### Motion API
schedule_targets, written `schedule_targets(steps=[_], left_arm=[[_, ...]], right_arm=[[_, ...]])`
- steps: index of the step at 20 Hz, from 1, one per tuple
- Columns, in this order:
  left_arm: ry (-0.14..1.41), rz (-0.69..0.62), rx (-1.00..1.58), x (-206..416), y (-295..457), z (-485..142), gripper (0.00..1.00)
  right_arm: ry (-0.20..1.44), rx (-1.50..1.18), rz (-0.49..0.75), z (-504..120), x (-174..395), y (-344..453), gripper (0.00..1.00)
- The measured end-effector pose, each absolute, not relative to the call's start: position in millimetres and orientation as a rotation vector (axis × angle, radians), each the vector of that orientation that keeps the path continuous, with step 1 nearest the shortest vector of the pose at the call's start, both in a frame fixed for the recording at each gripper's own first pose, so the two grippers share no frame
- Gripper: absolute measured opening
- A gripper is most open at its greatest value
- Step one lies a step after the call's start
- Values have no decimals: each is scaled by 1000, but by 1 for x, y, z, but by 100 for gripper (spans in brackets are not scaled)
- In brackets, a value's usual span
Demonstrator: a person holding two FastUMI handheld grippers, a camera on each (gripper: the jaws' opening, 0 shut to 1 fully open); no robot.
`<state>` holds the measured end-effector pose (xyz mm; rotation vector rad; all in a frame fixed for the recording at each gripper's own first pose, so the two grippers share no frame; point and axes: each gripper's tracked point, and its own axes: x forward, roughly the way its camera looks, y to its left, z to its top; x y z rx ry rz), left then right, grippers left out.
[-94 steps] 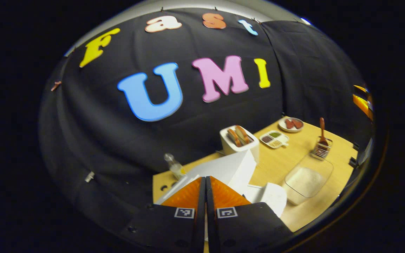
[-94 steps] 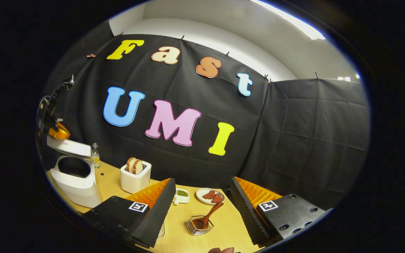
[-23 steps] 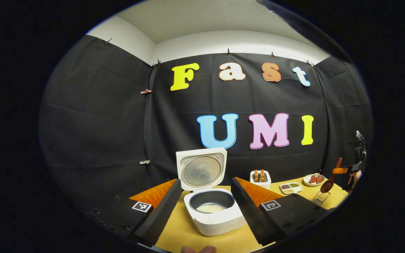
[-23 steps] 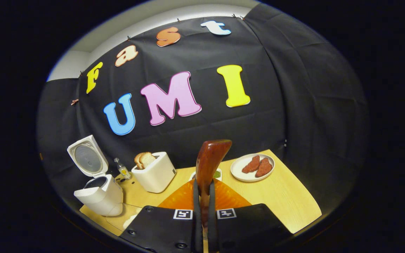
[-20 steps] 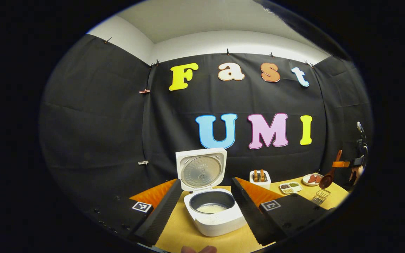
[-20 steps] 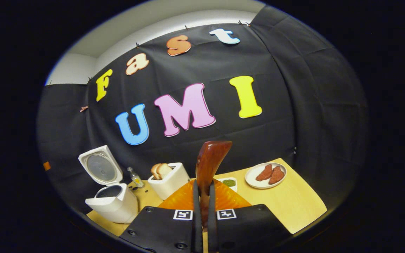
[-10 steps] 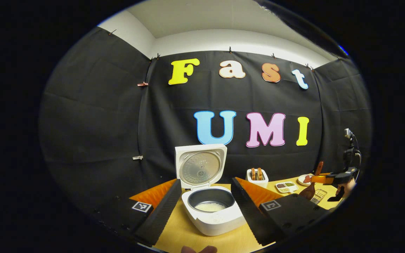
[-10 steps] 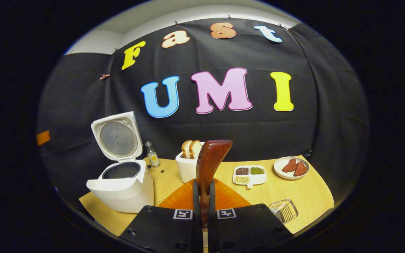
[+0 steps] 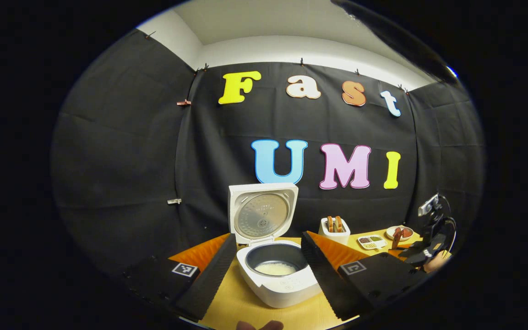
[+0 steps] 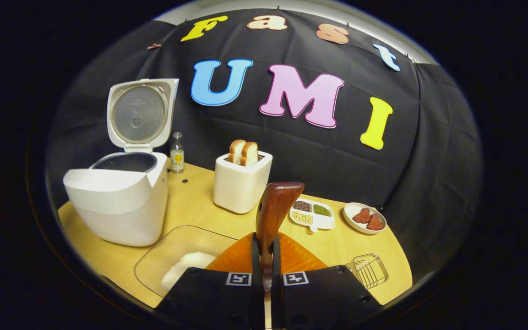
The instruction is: Close the left gripper, press the button to open the rice cooker; take a wooden spoon from the chopstick holder with the right hand, scoop a spoonful of rice and pour it into the rice cooker, then put the wooden spoon back into the chopstick holder.
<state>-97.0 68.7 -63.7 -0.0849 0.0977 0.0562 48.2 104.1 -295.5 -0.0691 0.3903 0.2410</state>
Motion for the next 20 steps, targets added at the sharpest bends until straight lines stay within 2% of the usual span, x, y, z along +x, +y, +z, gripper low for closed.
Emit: schedule_targets(steps=[5,7,8,9,11,16,20], left_arm=[[104,52,-89,-88,79,-72,97],[103,54,-100,-85,84,-74,97],[107,57,-100,-84,87,-76,97],[110,60,-97,-85,88,-77,97],[109,67,-91,-85,91,-76,97],[110,73,-97,-93,92,-75,97],[101,79,-84,-98,92,-70,97]], right_arm=[[435,-64,276,-317,44,136,10],[482,61,277,-324,35,153,10],[496,125,266,-324,33,156,14],[506,187,255,-322,32,160,11],[546,318,230,-322,28,165,10],[629,662,108,-329,30,137,11],[606,820,57,-327,30,112,10]])
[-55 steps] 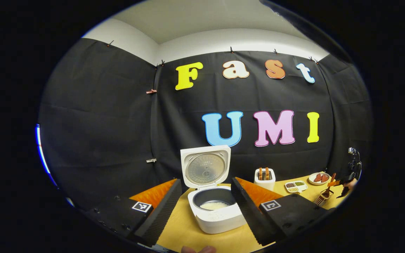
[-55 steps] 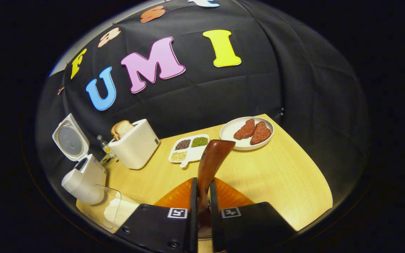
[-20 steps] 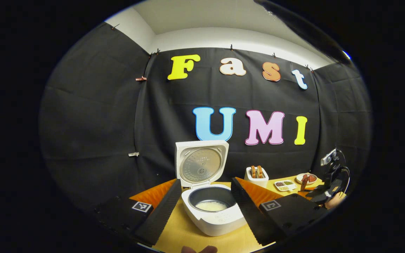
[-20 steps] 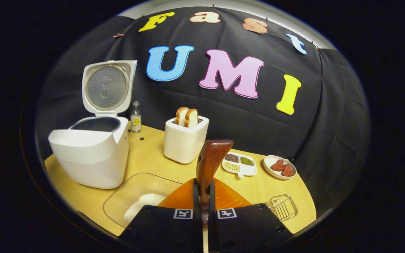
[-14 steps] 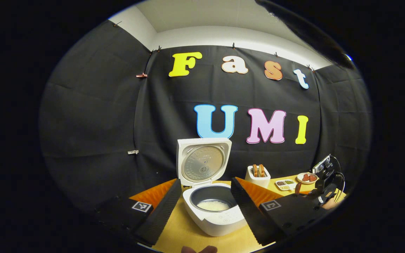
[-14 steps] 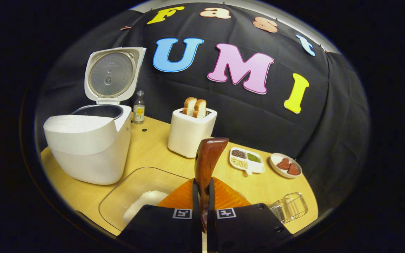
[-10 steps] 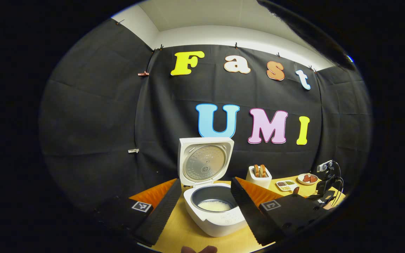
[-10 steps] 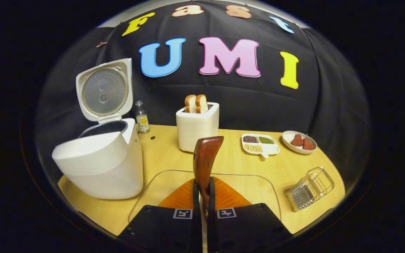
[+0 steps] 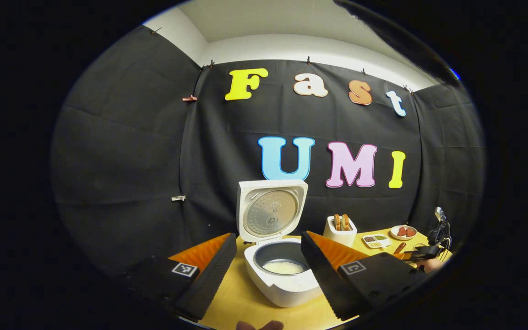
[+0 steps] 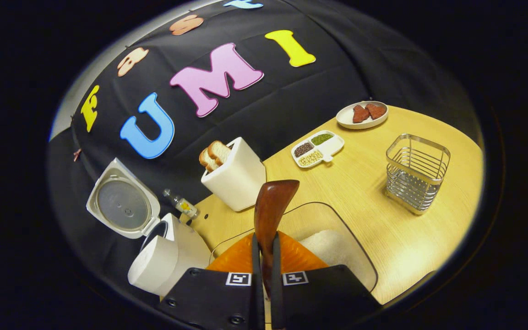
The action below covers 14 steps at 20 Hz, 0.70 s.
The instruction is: Close the left gripper, press the button to open the rice cooker; take a wooden spoon from the chopstick holder with the right hand, scoop a spoonful of rice and pour it into the rice cooker, then put the wooden spoon back into the chopstick holder.
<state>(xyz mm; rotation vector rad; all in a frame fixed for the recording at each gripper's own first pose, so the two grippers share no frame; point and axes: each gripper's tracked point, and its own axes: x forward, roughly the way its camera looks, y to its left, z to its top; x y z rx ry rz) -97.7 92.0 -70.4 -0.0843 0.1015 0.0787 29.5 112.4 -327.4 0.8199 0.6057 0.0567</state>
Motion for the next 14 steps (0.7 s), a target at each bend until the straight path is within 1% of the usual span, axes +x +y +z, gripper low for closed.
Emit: schedule_targets(steps=[9,14], left_arm=[[86,80,-86,-108,86,-59,97],[99,81,-76,-113,83,-61,97]], right_arm=[[575,1051,-25,-317,24,60,10],[570,1077,-22,-308,23,49,10]])
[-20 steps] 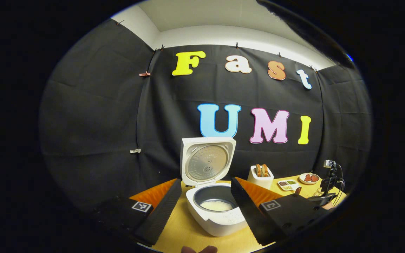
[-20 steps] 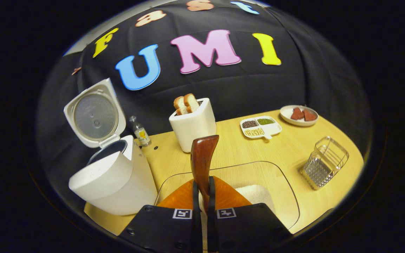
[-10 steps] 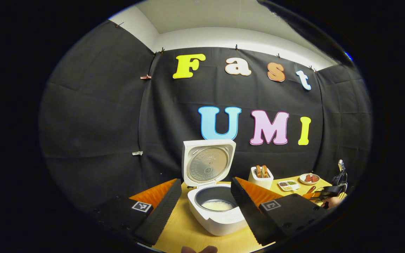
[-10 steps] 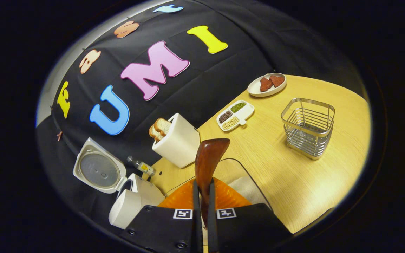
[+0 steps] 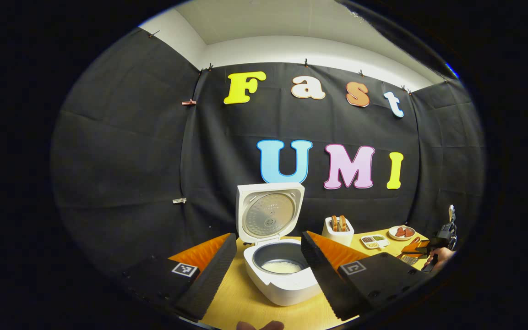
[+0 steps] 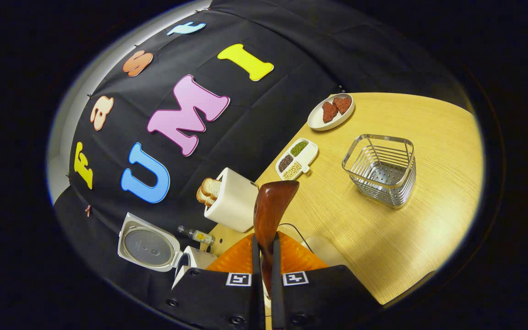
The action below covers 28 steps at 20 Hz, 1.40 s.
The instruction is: Close the left gripper, press the button to open the rice cooker; take a wooden spoon from the chopstick holder with the right hand, scoop a spoonful of rice and pour it into the rice cooker, then put the wooden spoon back into the chopstick holder.
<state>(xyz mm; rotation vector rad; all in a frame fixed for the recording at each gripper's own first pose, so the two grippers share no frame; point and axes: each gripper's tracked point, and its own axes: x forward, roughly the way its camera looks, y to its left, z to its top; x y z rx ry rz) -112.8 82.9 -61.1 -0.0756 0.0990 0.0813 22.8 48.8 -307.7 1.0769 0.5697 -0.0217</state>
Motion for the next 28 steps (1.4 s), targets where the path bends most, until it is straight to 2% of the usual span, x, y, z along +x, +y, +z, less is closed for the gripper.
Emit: schedule_targets(steps=[9,17,28], left_arm=[[99,74,-69,-118,82,-61,97],[112,58,-81,-116,86,-69,97],[136,62,-96,-127,112,-83,97]], right_arm=[[578,1105,-35,-301,22,41,10],[543,1180,-5,-254,29,50,10],[524,1296,195,-147,62,155,10]])
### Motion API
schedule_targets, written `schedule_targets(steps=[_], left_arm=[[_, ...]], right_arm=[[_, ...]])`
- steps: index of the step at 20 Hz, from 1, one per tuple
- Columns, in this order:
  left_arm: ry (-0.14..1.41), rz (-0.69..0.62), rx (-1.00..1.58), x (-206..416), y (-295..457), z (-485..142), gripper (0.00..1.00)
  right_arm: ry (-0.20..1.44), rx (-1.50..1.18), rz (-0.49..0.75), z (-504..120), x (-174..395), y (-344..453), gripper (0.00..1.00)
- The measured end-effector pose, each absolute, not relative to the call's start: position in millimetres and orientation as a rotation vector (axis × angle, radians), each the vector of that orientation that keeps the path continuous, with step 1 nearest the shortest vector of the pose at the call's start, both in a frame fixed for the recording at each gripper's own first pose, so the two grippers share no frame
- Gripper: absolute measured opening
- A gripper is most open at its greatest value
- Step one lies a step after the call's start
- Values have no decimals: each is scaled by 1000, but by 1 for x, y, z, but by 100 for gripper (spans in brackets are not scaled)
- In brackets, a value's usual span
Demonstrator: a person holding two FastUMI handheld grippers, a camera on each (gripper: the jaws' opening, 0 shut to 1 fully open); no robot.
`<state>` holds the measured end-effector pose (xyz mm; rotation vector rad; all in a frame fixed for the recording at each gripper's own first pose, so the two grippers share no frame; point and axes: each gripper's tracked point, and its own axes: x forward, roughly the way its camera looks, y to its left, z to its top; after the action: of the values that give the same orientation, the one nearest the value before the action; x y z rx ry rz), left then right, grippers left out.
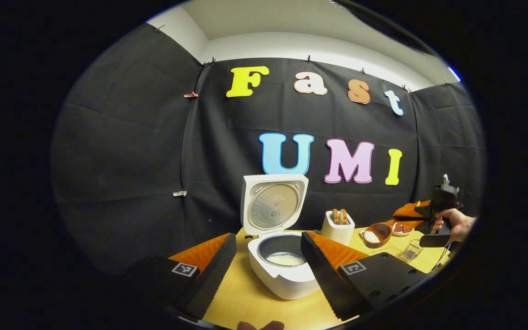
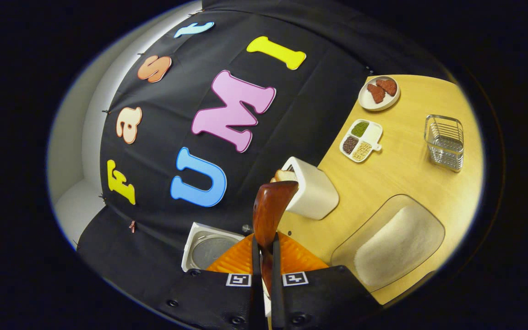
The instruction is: Close the left gripper, press the button to open the rice cooker; take a wooden spoon from the chopstick holder with the right hand, scoop a spoonful of rice and pour it into the rice cooker, then put the wooden spoon back into the chopstick holder.
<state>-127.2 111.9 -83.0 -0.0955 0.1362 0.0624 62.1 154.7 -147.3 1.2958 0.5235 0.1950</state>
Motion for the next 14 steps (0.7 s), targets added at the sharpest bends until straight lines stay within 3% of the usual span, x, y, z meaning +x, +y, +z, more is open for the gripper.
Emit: schedule_targets(steps=[14], left_arm=[[180,135,-133,-144,155,-111,97]], right_arm=[[540,1188,300,-133,114,299,10]])
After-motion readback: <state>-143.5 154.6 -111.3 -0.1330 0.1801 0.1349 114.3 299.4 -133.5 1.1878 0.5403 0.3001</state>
